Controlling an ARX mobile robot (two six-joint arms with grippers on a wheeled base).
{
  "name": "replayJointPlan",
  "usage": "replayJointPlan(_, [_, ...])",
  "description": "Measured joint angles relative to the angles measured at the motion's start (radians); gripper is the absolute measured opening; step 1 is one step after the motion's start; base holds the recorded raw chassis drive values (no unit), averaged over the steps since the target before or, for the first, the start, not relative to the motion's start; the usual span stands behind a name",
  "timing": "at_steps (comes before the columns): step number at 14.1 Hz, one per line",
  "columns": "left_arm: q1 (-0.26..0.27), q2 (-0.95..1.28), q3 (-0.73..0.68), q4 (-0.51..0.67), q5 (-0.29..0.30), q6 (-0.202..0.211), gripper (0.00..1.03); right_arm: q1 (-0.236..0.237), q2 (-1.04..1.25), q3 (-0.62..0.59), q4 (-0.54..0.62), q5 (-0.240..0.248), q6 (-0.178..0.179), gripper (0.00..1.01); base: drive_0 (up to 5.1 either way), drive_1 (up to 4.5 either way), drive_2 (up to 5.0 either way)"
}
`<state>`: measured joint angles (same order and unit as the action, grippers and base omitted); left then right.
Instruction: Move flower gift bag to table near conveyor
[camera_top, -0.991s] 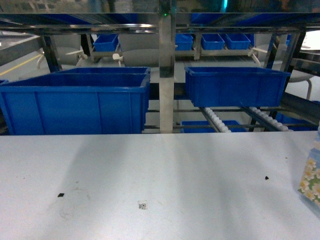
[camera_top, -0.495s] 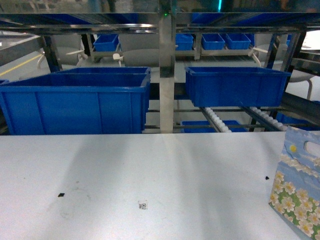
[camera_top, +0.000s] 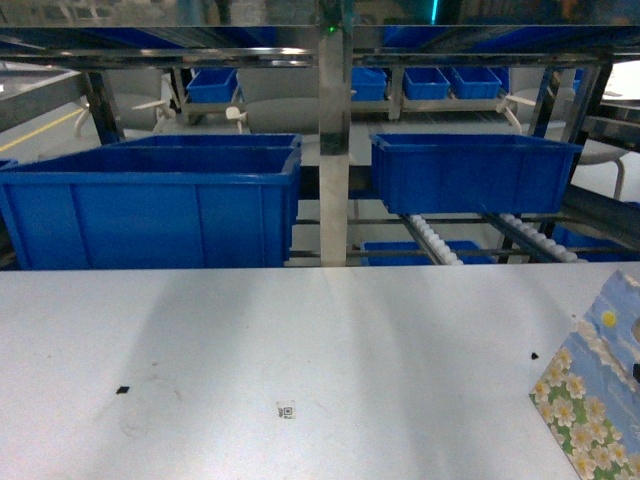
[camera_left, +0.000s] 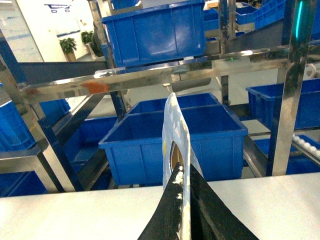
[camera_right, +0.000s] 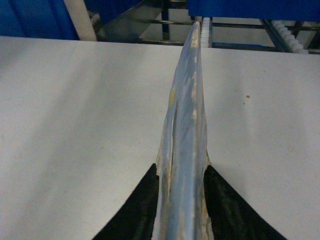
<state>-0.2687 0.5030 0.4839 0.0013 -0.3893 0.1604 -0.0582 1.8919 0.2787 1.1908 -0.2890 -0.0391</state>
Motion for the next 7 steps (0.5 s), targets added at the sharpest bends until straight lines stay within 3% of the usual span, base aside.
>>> replayJointPlan(1, [0.0,0.0,0.0,0.0,0.0,0.0,0.02,0.0,-0.024,-0.007,0.014,0.011,0.025,0.43,0.0,0.0,0.0])
replayJointPlan(2, [0.0,0.0,0.0,0.0,0.0,0.0,0.02,0.037,-0.098,-0.024,0.083,0.089,0.047,0.83,0.0,0.0,0.0])
replayJointPlan(5, [0.0,0.0,0.0,0.0,0.0,0.0,0.02,0.048,-0.123,-0.032,0.079,0.112,0.05,0.92,0.0,0.0,0.0])
replayJointPlan(6, [0.0,0.0,0.0,0.0,0.0,0.0,0.02,0.066,-0.155,-0.046,0.095,0.163,0.05,1.0,0.0,0.0,0.0])
replayJointPlan(7, [0.0,0.0,0.0,0.0,0.0,0.0,0.02,0.082,-0.183,-0.06,0.098,0.208,0.045,0.98,0.0,0.0,0.0])
